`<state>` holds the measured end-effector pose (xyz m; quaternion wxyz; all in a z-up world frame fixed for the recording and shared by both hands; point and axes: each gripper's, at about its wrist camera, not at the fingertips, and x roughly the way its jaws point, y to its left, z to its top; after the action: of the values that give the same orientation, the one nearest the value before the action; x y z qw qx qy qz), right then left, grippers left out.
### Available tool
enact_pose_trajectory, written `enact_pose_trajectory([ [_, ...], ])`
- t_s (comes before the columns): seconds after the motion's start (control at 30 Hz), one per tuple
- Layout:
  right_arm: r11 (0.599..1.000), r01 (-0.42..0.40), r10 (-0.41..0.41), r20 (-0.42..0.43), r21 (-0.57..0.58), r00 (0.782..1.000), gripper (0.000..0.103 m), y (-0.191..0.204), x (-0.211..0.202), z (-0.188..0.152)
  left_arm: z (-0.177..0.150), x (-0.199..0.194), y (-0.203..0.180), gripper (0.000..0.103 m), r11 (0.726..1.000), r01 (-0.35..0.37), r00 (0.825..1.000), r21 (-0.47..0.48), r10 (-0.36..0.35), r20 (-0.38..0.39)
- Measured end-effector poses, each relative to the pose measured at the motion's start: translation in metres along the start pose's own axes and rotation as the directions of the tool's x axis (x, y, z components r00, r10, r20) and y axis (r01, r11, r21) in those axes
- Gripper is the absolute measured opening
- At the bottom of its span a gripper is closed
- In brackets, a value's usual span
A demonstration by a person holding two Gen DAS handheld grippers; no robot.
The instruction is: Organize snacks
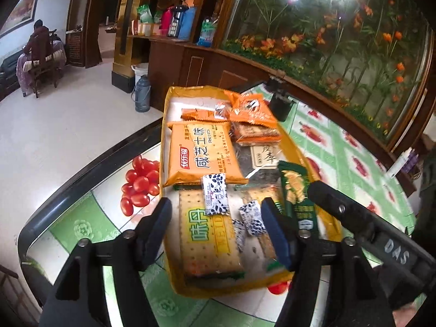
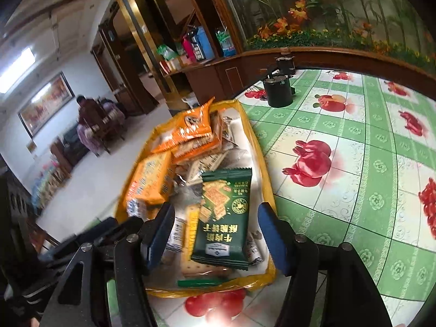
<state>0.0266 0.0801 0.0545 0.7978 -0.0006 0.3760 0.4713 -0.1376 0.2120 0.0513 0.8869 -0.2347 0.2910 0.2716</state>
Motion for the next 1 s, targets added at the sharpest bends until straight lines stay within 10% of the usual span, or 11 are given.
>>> enact_pose_trajectory([
  [0.07,1.0,0.0,0.0,0.014,0.006,1.0,0.069,0.0,-0.004,0.001,-0.005,-0.012,-0.001,0.094,1.0,0.017,0.999,0.003,-0.017,0.044],
  [0.4,0.995,0.063,-0.055,0.092,-0.082,0.994,0.079,0.02,-0.028,-0.008,-0.025,-0.051,-0.01,0.095,0.996,0.047,0.994,0.077,-0.054,0.093],
  [0.63,0.967,0.219,-0.183,0.242,-0.133,0.953,0.09,0.035,-0.051,-0.023,-0.042,-0.089,-0.02,0.101,0.983,0.058,0.987,0.174,-0.082,0.137],
  [1.0,0.972,0.235,-0.23,0.237,0.007,0.944,0.092,-0.005,-0.082,-0.037,-0.055,-0.118,-0.024,0.103,0.971,-0.057,0.977,0.233,0.006,0.215],
])
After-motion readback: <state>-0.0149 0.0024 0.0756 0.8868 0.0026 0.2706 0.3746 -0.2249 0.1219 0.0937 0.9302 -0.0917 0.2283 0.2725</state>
